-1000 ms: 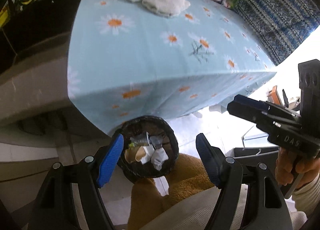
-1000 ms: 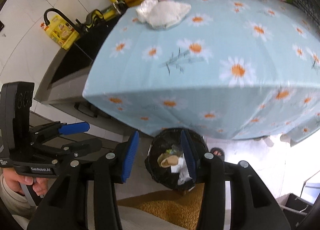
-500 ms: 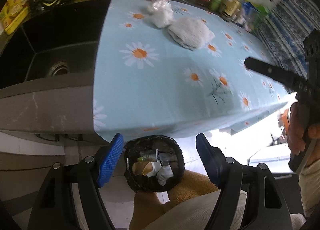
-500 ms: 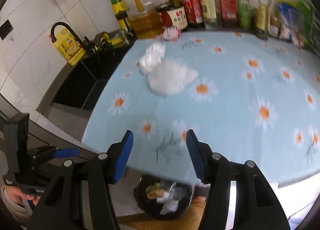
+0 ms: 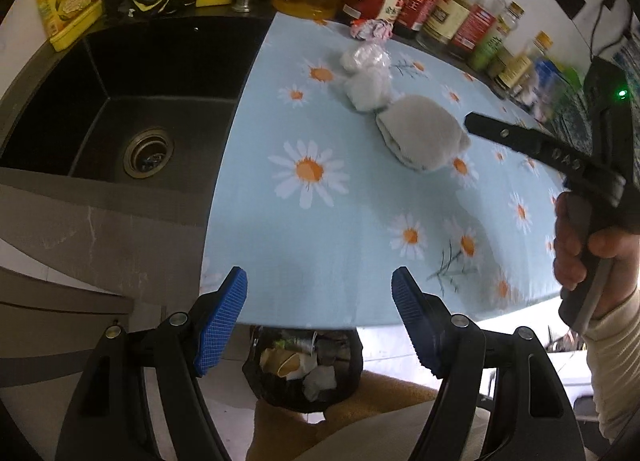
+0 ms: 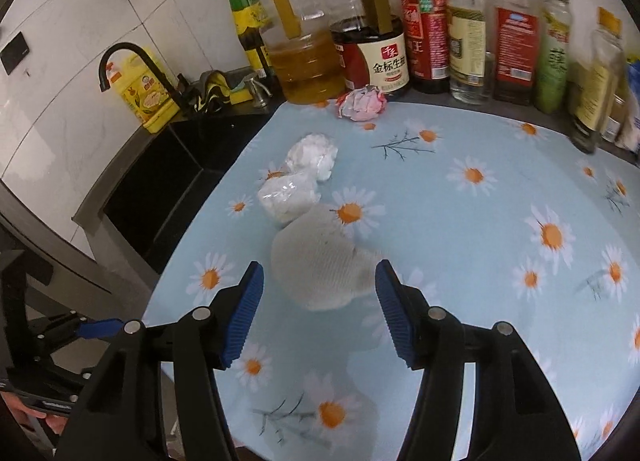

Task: Collect trash
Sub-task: 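Grasp the second grey cloth with the right tool, then grasp the clear plastic bag of tissues with the left tool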

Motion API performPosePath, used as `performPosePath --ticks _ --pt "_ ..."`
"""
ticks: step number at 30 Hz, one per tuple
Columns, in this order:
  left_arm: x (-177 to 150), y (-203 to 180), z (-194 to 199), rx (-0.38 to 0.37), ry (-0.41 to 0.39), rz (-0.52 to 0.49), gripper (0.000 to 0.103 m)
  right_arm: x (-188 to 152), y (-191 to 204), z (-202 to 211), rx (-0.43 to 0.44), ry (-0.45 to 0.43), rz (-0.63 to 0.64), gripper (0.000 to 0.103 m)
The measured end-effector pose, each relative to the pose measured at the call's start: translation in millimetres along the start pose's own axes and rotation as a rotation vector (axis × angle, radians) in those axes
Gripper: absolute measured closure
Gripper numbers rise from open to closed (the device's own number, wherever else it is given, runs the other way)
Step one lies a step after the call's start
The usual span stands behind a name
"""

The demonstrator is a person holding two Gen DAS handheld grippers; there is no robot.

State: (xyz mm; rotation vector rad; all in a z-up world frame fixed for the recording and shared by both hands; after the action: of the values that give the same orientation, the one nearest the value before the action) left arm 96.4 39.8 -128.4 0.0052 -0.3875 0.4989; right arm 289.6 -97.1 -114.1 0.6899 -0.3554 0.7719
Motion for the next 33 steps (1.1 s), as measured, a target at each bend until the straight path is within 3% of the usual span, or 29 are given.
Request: performPosePath --ticks 12,21,33 --pt "27.3 -29.6 -9.6 0.077 0.014 0.024 0.03 11.1 -30.1 -43.8 0.091 0.085 0.017 0.045" --pt "37.6 -40.5 -20.9 0.101 0.035 0.059 0.03 11.1 -33.8 -44.1 0.181 0.107 0.071 0.081" --pt "65.6 -65.9 -35.5 0.13 0.037 0.039 0.03 23.6 -60.2 -3.2 0.214 0.043 0.046 0.085"
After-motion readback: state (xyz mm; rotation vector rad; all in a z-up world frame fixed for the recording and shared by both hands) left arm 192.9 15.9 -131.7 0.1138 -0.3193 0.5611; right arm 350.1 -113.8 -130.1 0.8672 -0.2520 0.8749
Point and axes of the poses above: each gripper's, at about its wrist camera, not at the fingertips, and z roughly against the way its jaws point, y to its left, x to its top, the point moved 3 cm from there along -z, roughly the way its jaws point, and after that the axes turned 9 degrees about x, right-handed, at the moved point
